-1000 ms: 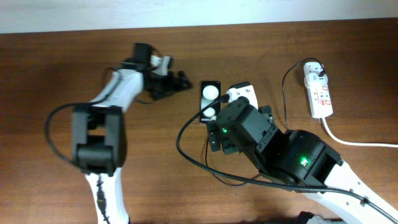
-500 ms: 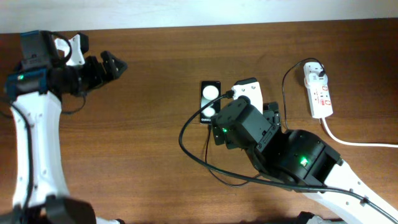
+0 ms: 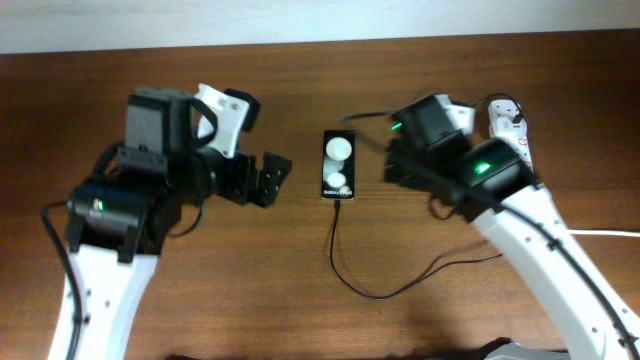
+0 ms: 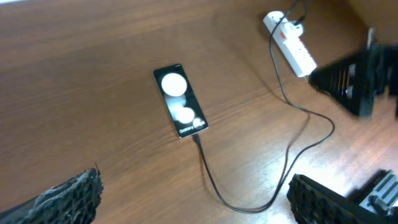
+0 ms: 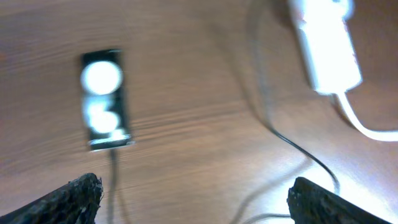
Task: Plug charger to phone and switch on socket
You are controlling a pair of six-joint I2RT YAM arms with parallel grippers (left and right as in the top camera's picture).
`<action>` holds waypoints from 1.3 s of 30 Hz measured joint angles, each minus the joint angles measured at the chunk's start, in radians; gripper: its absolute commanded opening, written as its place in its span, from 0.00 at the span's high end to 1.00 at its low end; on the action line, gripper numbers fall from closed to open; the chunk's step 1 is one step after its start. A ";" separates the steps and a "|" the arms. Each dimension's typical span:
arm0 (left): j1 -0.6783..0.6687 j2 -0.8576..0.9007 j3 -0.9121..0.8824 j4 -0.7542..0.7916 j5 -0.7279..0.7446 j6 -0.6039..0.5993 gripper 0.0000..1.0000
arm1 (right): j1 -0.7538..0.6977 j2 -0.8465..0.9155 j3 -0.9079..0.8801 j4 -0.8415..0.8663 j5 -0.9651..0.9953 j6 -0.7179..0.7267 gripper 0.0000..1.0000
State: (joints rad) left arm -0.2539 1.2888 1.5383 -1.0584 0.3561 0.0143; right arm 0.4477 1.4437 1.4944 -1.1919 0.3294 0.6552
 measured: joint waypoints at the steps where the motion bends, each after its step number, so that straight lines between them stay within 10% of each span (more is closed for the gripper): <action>1: -0.026 -0.027 -0.004 0.000 -0.066 -0.017 0.01 | -0.058 0.000 0.000 -0.021 -0.010 0.001 0.01; 12: -0.042 -0.696 -0.365 0.111 -0.579 -0.170 0.01 | -0.373 0.000 0.002 -0.032 -0.058 0.004 0.01; 13: -0.042 -0.731 -0.387 0.115 -0.597 -0.172 0.01 | -0.393 0.000 0.002 -0.019 -0.060 0.004 0.09; 15: -0.042 -0.770 -0.407 0.114 -0.618 -0.177 0.01 | -0.424 0.000 0.002 0.010 -0.064 0.010 0.66; 17: -0.042 -0.776 -0.407 0.114 -0.627 -0.177 0.01 | -0.455 0.002 0.002 0.046 -0.066 0.003 0.96; 39: 0.111 -0.862 -0.410 -0.285 -0.638 -0.177 0.01 | -0.961 0.383 0.101 0.118 -0.377 -0.187 0.96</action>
State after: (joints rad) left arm -0.1425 0.4267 1.1286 -1.3430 -0.2821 -0.1631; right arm -0.5133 1.8267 1.5955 -1.0740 -0.0471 0.4679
